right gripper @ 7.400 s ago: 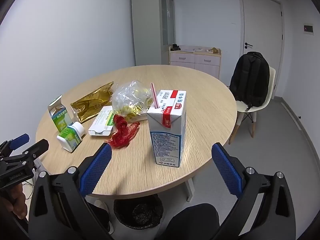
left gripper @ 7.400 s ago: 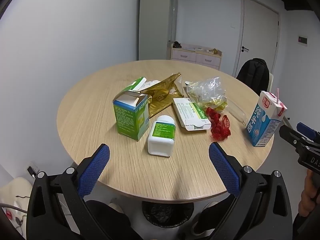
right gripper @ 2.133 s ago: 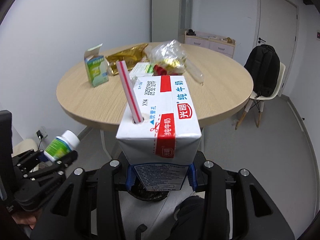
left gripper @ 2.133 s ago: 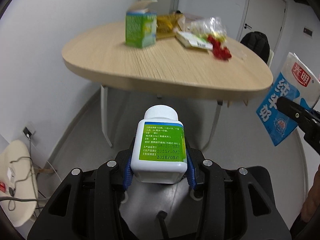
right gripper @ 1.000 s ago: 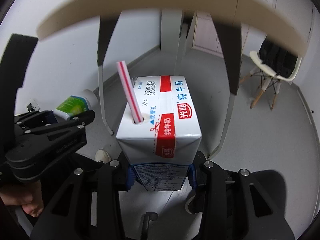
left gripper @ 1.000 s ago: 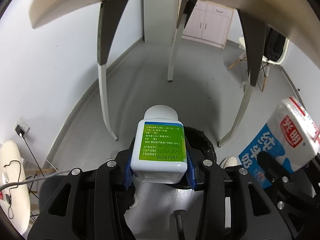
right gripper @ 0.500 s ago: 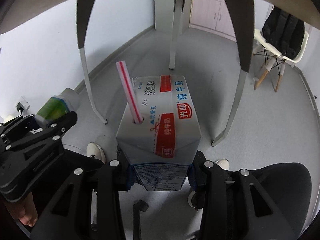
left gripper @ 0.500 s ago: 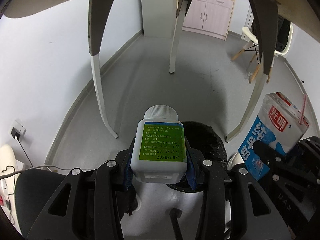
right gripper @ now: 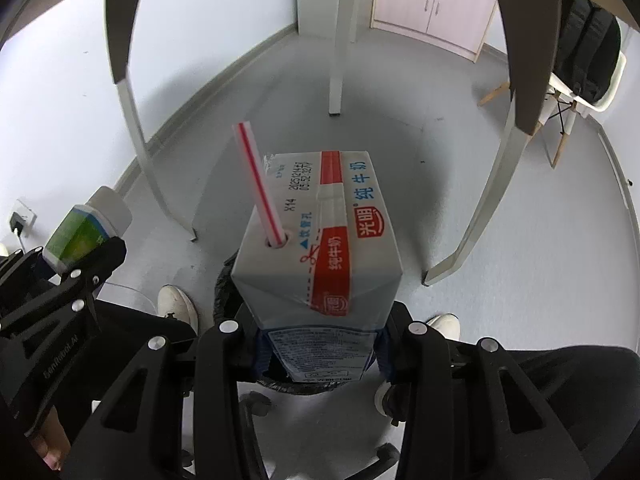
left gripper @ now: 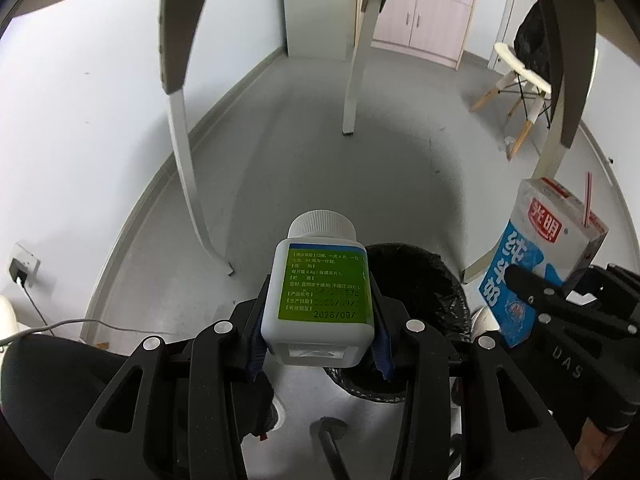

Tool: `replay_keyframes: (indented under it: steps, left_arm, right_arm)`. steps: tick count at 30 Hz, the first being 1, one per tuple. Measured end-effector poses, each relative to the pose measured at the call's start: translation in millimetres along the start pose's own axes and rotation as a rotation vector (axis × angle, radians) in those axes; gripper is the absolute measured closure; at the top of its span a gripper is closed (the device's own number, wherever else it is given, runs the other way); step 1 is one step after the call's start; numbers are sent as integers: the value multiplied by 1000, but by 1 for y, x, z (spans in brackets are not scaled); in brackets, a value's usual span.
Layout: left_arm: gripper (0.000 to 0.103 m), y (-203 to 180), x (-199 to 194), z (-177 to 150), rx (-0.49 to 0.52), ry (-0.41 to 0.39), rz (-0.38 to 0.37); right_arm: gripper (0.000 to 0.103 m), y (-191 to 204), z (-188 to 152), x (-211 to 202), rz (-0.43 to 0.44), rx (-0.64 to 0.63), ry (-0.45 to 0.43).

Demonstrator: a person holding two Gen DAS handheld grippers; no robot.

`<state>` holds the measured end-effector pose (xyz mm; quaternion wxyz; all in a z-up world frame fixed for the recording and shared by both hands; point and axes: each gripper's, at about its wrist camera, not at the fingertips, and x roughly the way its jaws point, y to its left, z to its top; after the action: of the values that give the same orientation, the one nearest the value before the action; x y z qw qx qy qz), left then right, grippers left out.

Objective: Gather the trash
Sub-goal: 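Carry the milk carton and pill bottle down under the table toward the black bin, then open the right tool over the bin while the left tool releases the pill bottle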

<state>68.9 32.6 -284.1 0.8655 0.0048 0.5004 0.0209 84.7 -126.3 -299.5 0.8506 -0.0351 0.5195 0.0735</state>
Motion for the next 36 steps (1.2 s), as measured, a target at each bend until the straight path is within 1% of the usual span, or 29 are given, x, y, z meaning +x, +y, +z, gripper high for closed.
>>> replay_keyframes:
  steps: [4, 10, 14, 18, 24, 25, 26, 27, 28, 29, 30, 32, 35, 36]
  left_arm:
    - [62, -1, 23, 3, -7, 41, -10]
    - [62, -1, 50, 3, 14, 81, -15]
    - [62, 2, 57, 3, 7, 97, -25]
    - [62, 1, 62, 5, 1, 101, -30]
    - [62, 8, 72, 3, -31, 122, -19]
    - [62, 8, 73, 3, -38, 128, -20]
    - [62, 9, 74, 2, -43, 132, -22]
    - [62, 9, 75, 1, -44, 135, -24]
    - [62, 8, 75, 0, -42, 138, -27]
    - [62, 7, 76, 0, -41, 140, -30]
    - [62, 5, 76, 0, -42, 143, -36]
    - [62, 1, 77, 0, -36, 146, -45]
    - [62, -7, 78, -1, -30, 153, -65]
    - [62, -11, 78, 0, -25, 155, -71]
  right_arm:
    - [64, -3, 4, 20, -9, 19, 42]
    - [64, -1, 13, 47, -19, 36, 99]
    - [64, 3, 16, 65, -28, 29, 136]
    - [64, 3, 15, 75, -34, 26, 159]
    - [64, 6, 20, 82, -6, 13, 173]
    - [62, 5, 22, 83, -3, 11, 174]
    - [54, 3, 23, 82, -6, 11, 173]
    - [49, 2, 23, 81, -8, 16, 166]
    - [40, -1, 24, 78, -8, 24, 155]
    - [34, -5, 25, 74, -12, 33, 139]
    - [32, -8, 26, 72, -13, 37, 129]
    - [18, -16, 29, 69, -20, 43, 113]
    - [9, -28, 30, 65, -39, 53, 91]
    - [8, -31, 30, 64, -39, 61, 86]
